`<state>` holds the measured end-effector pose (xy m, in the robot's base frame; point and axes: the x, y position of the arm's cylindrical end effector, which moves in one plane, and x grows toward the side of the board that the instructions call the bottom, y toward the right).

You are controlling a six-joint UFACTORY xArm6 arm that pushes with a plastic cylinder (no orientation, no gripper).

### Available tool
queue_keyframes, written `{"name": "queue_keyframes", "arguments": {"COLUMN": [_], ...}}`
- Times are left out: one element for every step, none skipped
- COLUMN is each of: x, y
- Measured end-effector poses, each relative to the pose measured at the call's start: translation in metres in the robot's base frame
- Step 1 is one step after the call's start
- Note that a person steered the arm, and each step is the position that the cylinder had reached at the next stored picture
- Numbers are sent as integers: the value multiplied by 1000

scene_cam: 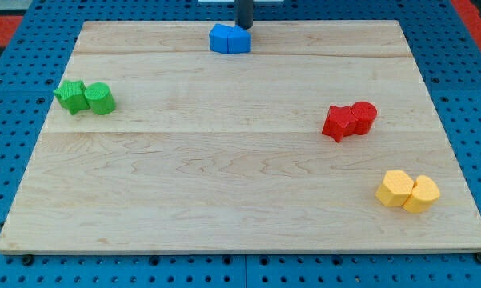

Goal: Push the two blue blocks to the center of the board

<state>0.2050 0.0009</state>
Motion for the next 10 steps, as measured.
{"name": "queue_keyframes", "arguments": {"x": [23,38,53,85,110,85,31,-12,-12,-11], "y": [0,-14,-20,-22,-22,-27,-23,-18,-18,-34]}}
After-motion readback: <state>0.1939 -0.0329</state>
